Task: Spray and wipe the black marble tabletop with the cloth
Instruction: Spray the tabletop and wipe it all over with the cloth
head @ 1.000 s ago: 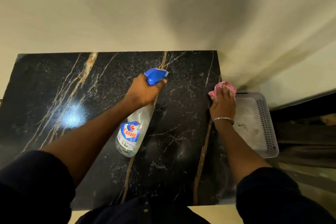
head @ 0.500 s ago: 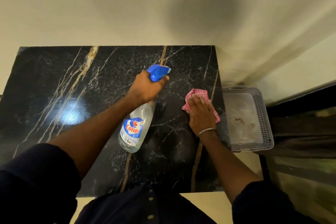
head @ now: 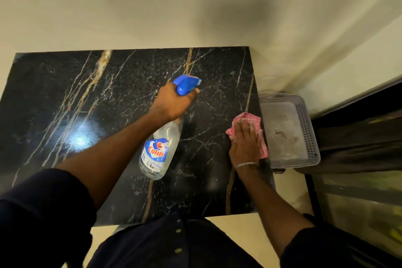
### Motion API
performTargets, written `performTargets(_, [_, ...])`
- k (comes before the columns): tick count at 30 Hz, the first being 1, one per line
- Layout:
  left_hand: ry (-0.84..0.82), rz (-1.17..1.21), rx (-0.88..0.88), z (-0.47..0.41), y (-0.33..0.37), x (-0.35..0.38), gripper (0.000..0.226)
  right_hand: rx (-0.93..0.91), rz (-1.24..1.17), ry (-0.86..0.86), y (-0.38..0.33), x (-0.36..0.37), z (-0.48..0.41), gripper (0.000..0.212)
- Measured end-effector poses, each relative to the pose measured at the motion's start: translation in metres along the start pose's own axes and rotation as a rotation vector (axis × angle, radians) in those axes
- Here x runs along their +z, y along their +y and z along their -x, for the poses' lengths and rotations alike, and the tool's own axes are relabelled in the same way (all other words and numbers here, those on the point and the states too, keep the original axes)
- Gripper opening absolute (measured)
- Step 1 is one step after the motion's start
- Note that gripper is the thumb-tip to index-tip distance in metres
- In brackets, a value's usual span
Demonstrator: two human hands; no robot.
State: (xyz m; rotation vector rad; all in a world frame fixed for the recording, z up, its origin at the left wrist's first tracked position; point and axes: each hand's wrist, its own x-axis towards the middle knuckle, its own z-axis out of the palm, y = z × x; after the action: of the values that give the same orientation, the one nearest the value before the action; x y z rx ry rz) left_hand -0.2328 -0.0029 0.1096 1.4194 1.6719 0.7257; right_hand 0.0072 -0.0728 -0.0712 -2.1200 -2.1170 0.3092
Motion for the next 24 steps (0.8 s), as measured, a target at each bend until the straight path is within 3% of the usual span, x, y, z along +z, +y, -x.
performTargets(4, [-0.012, 0.004, -0.004, 0.002, 0.002, 0.005, 0.027, -0.183, 0.047, -0.064, -0.029, 0.014, 0.028, 0.064])
performTargets(8, [-0.025, -0.024, 0.003, 0.005, 0.002, 0.007, 0.029, -0.273, 0.068, -0.073, -0.009, 0.006, 0.032, 0.067])
performTargets(15, [-0.074, -0.018, 0.02, 0.016, -0.01, 0.004, 0.026, 0.073, 0.025, -0.01, 0.068, -0.015, 0.04, 0.065])
performTargets(19, [-0.1, -0.017, 0.025, 0.025, -0.015, 0.001, 0.027, 0.268, -0.043, 0.06, 0.048, -0.012, 0.046, 0.062])
performTargets(24, [-0.1, -0.004, 0.055, 0.039, -0.019, -0.007, 0.026, 0.217, 0.033, 0.038, 0.009, -0.006, 0.07, 0.062])
